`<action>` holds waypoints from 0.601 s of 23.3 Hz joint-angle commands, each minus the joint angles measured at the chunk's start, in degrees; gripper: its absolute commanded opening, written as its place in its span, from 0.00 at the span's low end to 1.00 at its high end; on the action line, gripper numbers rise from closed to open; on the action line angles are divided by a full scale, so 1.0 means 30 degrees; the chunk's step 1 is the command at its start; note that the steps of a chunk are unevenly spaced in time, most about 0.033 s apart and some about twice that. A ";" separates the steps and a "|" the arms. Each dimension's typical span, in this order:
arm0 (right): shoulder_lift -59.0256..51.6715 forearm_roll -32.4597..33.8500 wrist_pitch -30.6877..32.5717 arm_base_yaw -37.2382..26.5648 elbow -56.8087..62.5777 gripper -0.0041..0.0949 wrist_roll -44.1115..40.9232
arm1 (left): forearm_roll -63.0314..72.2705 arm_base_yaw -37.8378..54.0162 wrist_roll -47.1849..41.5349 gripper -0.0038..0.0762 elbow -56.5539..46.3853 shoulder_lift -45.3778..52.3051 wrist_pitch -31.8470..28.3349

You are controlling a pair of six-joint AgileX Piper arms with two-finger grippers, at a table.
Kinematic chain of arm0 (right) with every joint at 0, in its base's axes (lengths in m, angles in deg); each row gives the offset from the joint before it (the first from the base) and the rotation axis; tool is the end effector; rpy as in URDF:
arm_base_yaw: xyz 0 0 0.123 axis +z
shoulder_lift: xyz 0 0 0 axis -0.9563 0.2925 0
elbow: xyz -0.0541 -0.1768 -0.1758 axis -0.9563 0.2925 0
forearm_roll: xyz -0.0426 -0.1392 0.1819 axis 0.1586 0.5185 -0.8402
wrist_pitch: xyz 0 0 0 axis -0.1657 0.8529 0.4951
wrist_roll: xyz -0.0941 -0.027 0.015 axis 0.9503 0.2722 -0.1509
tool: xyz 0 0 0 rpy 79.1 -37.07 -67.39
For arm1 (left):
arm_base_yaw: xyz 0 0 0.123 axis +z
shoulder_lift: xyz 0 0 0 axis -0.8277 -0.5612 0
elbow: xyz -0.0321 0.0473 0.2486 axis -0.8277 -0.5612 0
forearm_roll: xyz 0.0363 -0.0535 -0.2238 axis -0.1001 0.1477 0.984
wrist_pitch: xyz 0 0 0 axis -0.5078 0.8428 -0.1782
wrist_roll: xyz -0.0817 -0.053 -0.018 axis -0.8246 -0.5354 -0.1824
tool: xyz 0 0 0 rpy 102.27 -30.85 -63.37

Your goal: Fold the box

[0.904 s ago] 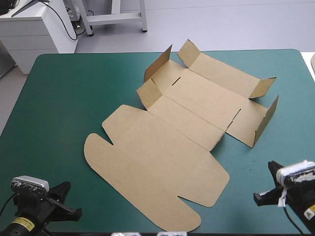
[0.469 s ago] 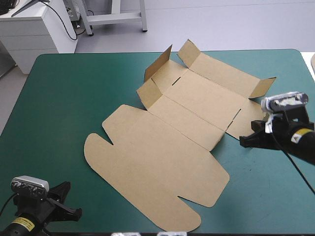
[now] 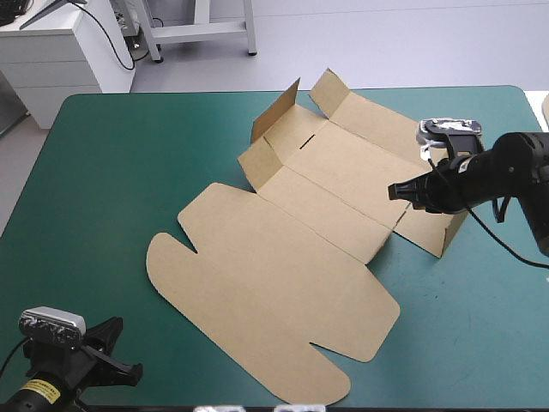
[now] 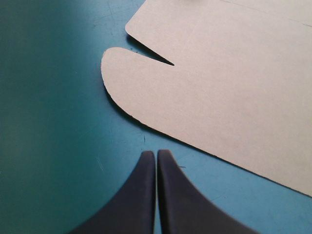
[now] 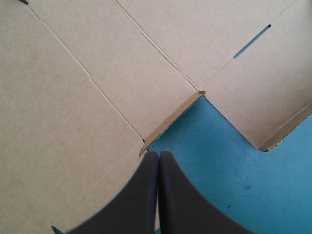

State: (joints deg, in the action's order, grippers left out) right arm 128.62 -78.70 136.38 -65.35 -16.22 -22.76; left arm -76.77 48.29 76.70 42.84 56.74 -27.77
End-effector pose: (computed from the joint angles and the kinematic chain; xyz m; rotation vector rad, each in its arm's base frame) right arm 0.2447 0.0538 0.3583 -0.1439 2.6235 0.3504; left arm 0.0517 -0.0208 0.2608 0.2488 2.1123 -0.2131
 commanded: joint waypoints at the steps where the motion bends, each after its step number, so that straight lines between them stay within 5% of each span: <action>1: 0.0196 -0.0106 0.0032 -0.0125 -0.0714 0.10 -0.1443 | 0.0316 0.0038 -0.0047 0.04 0.0608 -0.0201 -0.1197; 8: 0.1709 -0.1478 0.0032 -0.0125 -0.0714 0.36 -0.4106 | 0.0316 0.0038 -0.0047 0.04 0.0608 -0.0201 -0.1197; 14: 0.3539 -0.1079 0.0061 -0.0125 -0.0714 0.38 -0.7037 | 0.0316 0.0038 -0.0047 0.04 0.0608 -0.0201 -0.1197</action>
State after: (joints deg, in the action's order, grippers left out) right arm 139.44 -81.69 136.46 -65.35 -16.54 -40.88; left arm -76.77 48.29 76.70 42.84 56.74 -27.71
